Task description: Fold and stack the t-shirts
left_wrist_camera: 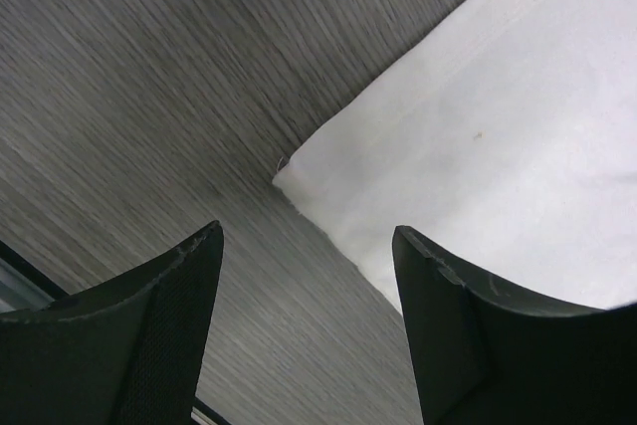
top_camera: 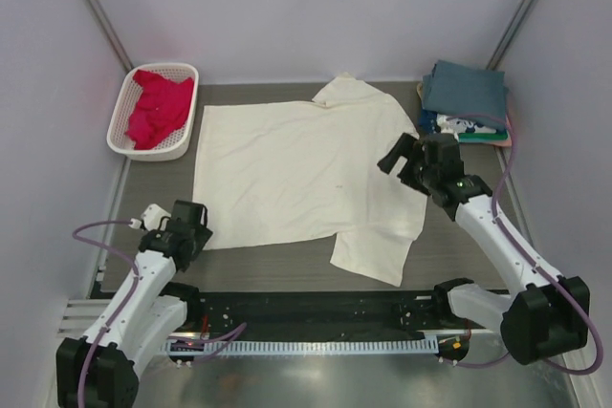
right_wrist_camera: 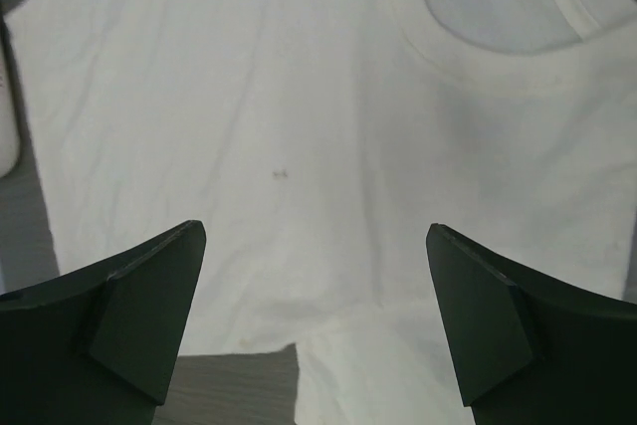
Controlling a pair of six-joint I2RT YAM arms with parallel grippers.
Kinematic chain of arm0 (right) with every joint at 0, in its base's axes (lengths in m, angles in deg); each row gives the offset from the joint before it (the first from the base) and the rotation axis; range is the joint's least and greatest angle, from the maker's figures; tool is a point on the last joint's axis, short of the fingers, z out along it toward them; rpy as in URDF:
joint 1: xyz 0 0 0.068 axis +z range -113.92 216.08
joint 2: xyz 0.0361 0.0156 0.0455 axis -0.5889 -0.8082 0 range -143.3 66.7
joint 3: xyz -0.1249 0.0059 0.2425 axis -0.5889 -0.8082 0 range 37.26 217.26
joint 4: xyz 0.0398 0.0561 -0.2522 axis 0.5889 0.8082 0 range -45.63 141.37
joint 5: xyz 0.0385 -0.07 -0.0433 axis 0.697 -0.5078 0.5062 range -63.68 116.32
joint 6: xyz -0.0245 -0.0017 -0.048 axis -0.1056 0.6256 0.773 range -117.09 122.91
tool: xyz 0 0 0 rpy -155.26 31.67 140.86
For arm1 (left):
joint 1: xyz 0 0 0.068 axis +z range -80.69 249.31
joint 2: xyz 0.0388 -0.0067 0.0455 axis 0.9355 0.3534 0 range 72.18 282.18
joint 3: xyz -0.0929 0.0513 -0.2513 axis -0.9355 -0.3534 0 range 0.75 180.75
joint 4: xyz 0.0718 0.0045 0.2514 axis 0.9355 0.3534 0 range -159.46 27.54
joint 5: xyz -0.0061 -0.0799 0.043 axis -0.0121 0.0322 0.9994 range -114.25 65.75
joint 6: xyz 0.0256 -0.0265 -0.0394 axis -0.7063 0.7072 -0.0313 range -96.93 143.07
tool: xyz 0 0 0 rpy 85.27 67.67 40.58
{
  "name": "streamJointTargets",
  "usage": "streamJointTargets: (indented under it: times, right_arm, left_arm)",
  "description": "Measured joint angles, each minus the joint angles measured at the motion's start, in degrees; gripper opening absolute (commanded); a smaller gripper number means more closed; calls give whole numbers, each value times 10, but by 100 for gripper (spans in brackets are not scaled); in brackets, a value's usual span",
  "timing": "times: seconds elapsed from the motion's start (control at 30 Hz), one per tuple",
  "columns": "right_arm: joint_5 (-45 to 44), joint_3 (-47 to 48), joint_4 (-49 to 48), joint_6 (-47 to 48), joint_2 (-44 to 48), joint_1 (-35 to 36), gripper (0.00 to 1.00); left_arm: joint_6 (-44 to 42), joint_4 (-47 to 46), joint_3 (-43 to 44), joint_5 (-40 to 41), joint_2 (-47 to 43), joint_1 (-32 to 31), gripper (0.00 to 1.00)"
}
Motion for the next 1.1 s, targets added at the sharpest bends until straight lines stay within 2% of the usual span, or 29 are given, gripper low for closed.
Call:
streamJointTargets:
  times: [0.1, 0.23, 0.27, 0.33, 0.37, 0.47, 0.57, 0.73, 0.97, 1.1]
  right_arm:
    - [-18, -75, 57, -13, 49, 0, 98]
    - [-38, -116, 114, -39, 112, 6, 100]
    - [-45, -121, 124, -46, 122, 12, 100]
    - [-57, -130, 142, -57, 127, 29, 100]
    - [-62, -137, 149, -63, 125, 40, 100]
    - [-77, -159, 175, -78, 118, 69, 100]
    - [-97, -189, 205, -101, 123, 104, 100]
    - [-112, -222, 256, -156, 162, 167, 100]
    - [-119, -240, 271, -259, 140, 324, 100]
    - [-137, -250, 269, -308, 110, 395, 90]
  left_arm:
    - [2, -18, -4, 2, 16, 7, 67]
    - [5, -54, -16, -4, 52, 10, 61]
    - [5, -64, -20, -6, 65, 10, 54]
    - [4, -76, -20, -3, 78, 10, 45]
    - [4, -87, -20, -3, 84, 11, 34]
    - [6, -110, -22, -4, 94, 13, 13]
    - [9, -130, -25, -7, 101, 13, 0]
    - [11, -159, -29, -12, 107, 13, 0]
    - [9, -189, -38, -24, 103, 18, 0]
    - [3, -199, -47, -34, 90, 24, 0]
